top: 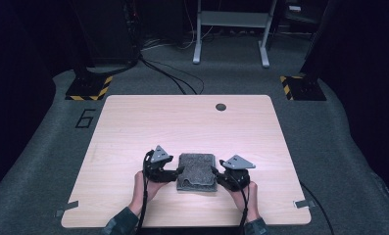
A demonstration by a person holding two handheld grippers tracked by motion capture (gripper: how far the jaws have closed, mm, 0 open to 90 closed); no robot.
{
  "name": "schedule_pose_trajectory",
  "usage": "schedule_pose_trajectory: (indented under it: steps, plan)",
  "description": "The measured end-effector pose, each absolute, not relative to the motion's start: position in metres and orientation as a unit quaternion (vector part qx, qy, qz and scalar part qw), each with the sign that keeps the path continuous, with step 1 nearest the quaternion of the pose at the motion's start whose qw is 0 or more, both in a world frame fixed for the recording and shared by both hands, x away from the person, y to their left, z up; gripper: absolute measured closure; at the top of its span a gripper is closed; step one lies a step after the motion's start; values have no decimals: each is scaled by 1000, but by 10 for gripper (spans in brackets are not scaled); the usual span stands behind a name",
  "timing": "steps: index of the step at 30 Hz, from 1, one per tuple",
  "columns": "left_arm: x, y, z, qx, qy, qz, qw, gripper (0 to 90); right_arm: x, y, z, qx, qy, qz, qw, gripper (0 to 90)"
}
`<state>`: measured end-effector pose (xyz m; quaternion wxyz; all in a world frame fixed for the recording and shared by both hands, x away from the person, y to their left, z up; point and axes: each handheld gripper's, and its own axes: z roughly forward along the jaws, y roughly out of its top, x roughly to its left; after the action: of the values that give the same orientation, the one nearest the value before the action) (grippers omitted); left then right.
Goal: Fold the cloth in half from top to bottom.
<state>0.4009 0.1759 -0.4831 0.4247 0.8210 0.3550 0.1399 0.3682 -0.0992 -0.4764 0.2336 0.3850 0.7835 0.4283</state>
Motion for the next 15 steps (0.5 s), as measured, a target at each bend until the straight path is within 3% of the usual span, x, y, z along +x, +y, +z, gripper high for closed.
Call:
schedule_pose_trajectory:
  steps: [5, 15]
  plan:
    - [398, 169, -499, 839, 353, 130, 393, 291, 365, -83, -493, 376, 809, 388, 231, 516]
    - [384, 169, -515, 859, 331, 163, 354, 279, 365, -84, -515, 399, 823, 340, 220, 433]
